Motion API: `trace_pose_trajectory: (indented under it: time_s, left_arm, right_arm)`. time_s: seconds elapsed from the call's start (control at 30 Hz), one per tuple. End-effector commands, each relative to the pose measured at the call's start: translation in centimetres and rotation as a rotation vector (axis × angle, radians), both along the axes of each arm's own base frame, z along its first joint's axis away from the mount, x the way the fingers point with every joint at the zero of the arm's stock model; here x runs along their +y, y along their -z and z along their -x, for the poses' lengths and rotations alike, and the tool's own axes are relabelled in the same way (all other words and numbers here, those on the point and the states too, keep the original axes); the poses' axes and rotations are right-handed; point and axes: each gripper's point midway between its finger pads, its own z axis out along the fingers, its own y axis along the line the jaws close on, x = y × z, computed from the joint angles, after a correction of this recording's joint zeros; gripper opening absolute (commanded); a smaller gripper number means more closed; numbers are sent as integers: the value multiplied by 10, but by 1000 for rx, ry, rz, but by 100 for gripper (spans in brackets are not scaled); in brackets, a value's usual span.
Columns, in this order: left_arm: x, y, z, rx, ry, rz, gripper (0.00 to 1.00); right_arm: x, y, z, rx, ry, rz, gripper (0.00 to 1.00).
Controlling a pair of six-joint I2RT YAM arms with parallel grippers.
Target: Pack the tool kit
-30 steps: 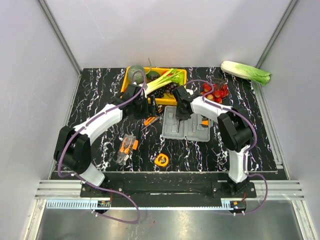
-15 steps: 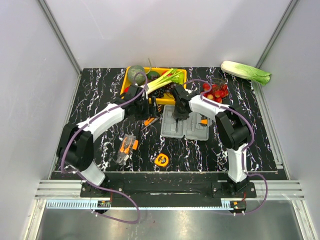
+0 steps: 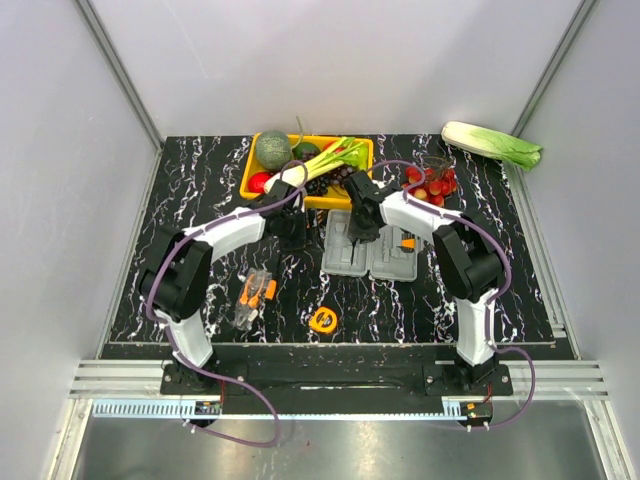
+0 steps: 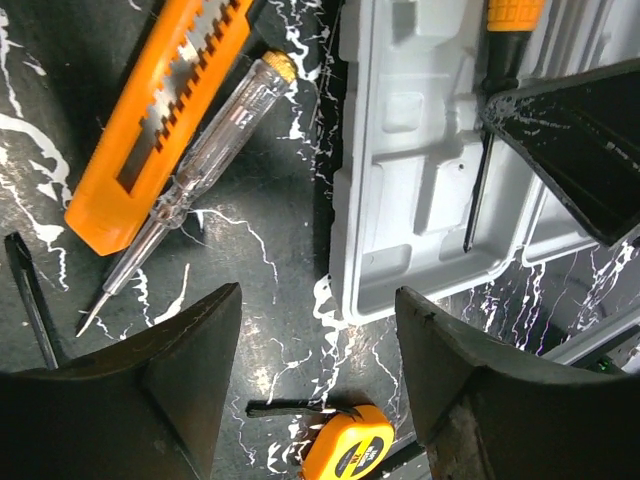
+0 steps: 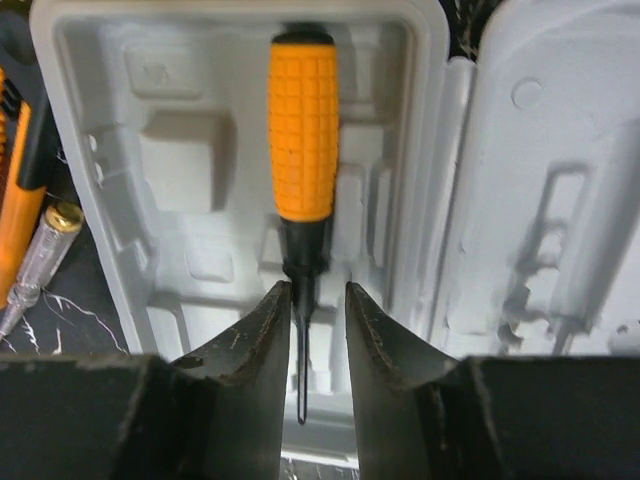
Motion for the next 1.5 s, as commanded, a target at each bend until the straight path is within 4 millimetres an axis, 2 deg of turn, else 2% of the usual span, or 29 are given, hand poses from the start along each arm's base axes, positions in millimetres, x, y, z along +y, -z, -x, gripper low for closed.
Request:
trace_pose_trajectory:
  time_s: [0.0, 0.1, 0.17, 0.33, 0.47, 0.67, 0.83, 1.17, 1.23, 1.47]
  left_arm:
    - [-15, -40, -28, -137, 10, 58, 66]
    - [-26, -71, -53, -242, 21, 88, 67]
    - [-39, -78, -65, -266, 36, 118, 67]
    - [-80, -64, -88, -291, 91, 133, 65]
    - [-109, -49, -96, -290, 101, 120, 56]
    - [-113, -13, -98, -257, 33, 37, 46]
    - [-114, 8, -96, -231, 24, -9, 39]
    - [-112, 24, -92, -206, 36, -47, 24]
    - [-112, 27, -90, -202, 41, -53, 19]
    - [-111, 35, -85, -174, 47, -61, 12]
  right_arm:
    - [-5, -39, 6, -69, 13, -44, 34]
    - [-5, -48, 16, -90, -7, -88, 33]
    - [-6, -46, 26, -84, -30, -107, 32]
    - [-7, -38, 42, -70, -51, -145, 29]
    - [-6, -35, 46, -77, -35, -178, 26]
    - [1, -38, 51, -81, -5, -255, 22]
    - [6, -36, 48, -84, 2, -278, 20]
    - [11, -20, 39, -58, 21, -262, 15]
    - [12, -16, 39, -45, 16, -260, 14]
    - [10, 0, 47, 7, 9, -241, 11]
